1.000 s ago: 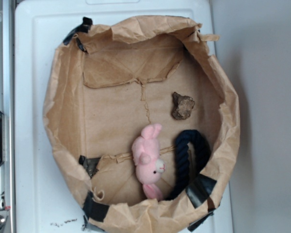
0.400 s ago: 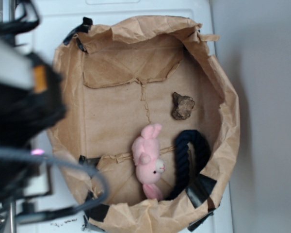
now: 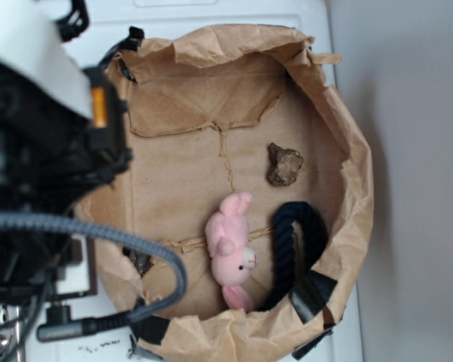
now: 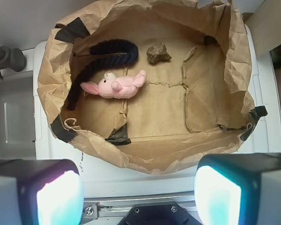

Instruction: Grab the pink bunny.

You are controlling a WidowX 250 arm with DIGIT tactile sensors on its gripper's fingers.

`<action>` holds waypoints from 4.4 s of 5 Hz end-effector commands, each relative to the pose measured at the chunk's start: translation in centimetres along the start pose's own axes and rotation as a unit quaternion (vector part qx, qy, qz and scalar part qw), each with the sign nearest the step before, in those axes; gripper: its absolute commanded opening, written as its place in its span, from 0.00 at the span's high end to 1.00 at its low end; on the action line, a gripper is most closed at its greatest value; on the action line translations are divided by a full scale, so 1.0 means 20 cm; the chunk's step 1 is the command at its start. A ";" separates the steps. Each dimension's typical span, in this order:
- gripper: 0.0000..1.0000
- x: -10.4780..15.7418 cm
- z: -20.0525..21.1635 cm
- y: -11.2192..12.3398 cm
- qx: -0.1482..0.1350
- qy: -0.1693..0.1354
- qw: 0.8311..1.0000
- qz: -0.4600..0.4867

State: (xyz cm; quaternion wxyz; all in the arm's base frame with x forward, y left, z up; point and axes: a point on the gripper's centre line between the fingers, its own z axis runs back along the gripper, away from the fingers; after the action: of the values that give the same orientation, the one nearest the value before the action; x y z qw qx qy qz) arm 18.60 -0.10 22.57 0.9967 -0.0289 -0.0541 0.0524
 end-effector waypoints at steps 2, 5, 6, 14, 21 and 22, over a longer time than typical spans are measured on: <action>0.00 -0.24 -0.09 -0.14 0.045 -0.034 0.997 0.052; 0.00 -0.35 -0.13 -0.25 0.042 -0.031 0.999 -0.013; 0.00 -0.35 -0.13 -0.25 0.042 -0.031 0.999 -0.013; 0.00 0.12 -0.14 -0.08 -0.005 -0.057 0.998 0.032; 0.00 0.35 -0.37 -0.03 -0.116 -0.022 0.900 -0.420; 0.00 0.36 -0.51 -0.02 -0.098 -0.003 0.882 -0.460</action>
State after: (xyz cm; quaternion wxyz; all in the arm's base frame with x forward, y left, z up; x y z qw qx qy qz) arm 27.18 0.38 12.12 0.9057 -0.1085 -0.0506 -0.4067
